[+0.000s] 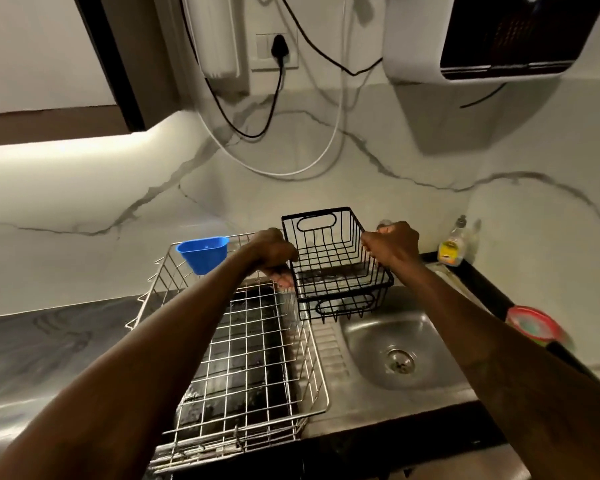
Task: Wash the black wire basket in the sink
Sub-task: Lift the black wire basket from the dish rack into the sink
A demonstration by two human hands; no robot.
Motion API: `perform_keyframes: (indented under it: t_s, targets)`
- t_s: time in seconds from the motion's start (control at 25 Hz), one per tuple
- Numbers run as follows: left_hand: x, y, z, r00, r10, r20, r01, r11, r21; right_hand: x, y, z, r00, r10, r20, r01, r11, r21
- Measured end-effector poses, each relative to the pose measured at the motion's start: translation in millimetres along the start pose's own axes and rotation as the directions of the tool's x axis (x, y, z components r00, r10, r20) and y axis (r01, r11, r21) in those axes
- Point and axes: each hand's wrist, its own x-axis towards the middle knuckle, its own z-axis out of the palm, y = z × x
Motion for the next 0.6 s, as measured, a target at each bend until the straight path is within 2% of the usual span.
perform_keyframes:
  t_s: [0.32, 0.6]
  targets:
    - [32, 28, 62, 1.0, -0.01, 0.019, 0.01, 0.999, -0.039, 42, 58, -23, 0.995, 0.089, 0.033, -0.088, 0.995, -0.04]
    - [60, 59, 126, 0.991, -0.137, -0.016, 0.137, 0.99, 0.034, 79, 126, -44, 0.988, 0.05, 0.144, -0.048, 0.999, -0.021]
